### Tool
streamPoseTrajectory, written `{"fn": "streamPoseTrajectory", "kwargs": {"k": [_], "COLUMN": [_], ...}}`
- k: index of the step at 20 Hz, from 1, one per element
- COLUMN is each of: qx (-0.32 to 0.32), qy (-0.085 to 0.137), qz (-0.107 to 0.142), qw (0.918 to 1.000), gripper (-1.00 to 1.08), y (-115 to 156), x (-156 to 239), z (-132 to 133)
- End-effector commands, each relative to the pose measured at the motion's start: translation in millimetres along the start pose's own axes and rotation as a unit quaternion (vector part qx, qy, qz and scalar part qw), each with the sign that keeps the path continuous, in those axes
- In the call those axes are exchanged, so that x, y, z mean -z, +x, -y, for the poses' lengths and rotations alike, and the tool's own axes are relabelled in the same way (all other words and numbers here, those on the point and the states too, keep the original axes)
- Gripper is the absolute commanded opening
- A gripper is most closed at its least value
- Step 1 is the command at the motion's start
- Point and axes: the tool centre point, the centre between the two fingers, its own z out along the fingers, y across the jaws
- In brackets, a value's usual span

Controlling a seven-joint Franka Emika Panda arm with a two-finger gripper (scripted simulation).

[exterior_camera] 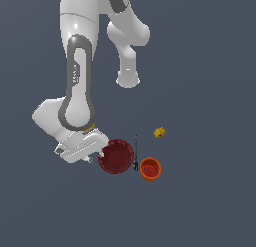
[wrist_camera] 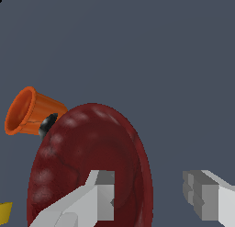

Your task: Pick up a designated object from a clutter of objects.

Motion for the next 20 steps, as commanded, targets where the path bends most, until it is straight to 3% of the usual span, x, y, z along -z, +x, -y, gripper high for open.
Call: {"fn": "streamPoseTrajectory", "kwargs": {"k": [1, 14, 15, 20], "qx": [0.001, 0.000, 0.000, 0.000], "qy": [0.000, 0.000, 0.000, 0.000], "qz": [-0.002, -0.002, -0.002, -0.002], "qw": [1.0000, 1.0000, 1.0000, 1.0000], "gripper": [0.28, 0.28, -1.00, -1.00], "y": [0, -1, -1, -1], "x": [-1, -31, -31, -31], "z": [-1, -1, -1, -1]}}
